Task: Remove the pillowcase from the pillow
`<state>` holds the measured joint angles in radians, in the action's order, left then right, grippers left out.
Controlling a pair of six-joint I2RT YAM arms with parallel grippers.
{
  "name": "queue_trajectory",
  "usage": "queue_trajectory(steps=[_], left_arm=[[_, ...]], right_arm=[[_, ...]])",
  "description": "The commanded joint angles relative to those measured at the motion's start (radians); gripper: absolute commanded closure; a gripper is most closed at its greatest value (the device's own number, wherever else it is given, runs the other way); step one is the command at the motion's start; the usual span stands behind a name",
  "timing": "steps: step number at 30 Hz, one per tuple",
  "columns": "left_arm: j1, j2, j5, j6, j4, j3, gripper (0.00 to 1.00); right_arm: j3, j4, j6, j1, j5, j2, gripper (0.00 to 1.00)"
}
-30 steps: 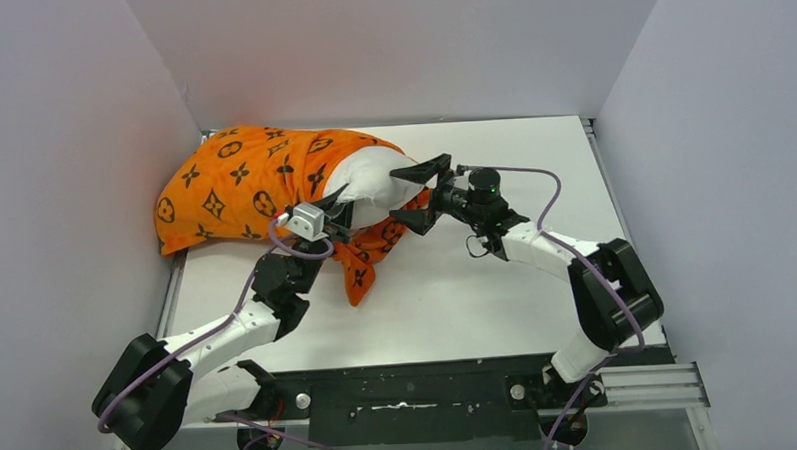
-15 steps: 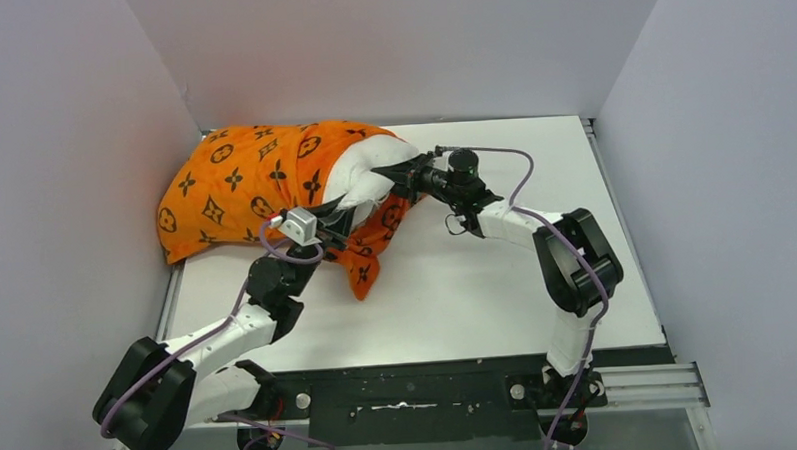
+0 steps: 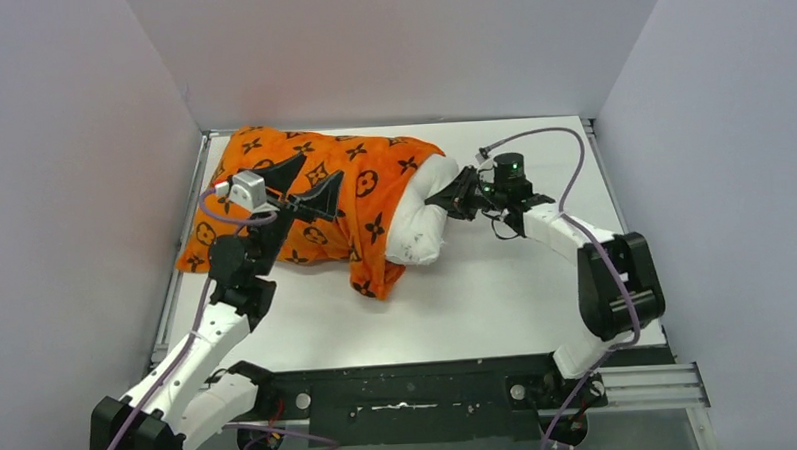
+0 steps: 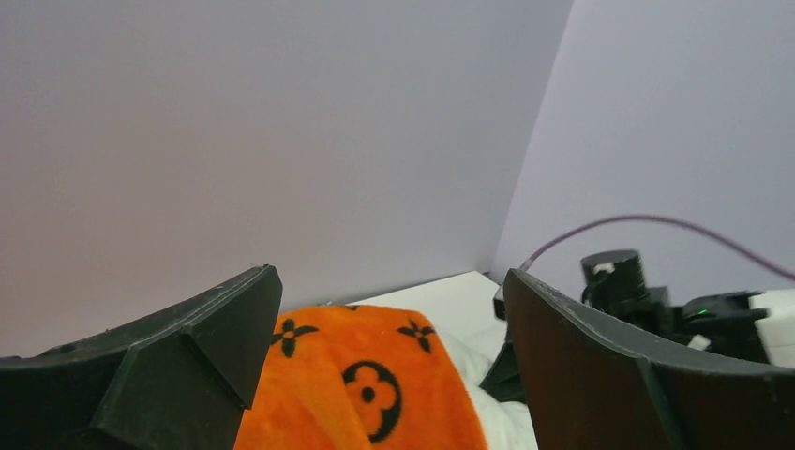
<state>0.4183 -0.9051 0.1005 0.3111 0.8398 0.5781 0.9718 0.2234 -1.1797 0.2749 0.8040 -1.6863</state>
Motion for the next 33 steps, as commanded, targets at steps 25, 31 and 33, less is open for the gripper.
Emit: queue_trajectory(steps=[25,31,33], left_arm=[[0.004,-0.66,0.266,-0.031,-0.241,0.349,1.0],[-0.086,-0.655,0.198,0.066,-0.137,0.301,1.0],[-0.129,-0.64,0.166,0.069,-0.147,0.292,1.0]], right_arm=[[0.287,-0.699,0.712,0.103,-0.226,0.281,1.0],[0.271,-0.759,0.748,-0.015,-0.175,0.343,1.0],[0.242,-0.768,0.754,-0.118,-0.106,0.382,1.0]])
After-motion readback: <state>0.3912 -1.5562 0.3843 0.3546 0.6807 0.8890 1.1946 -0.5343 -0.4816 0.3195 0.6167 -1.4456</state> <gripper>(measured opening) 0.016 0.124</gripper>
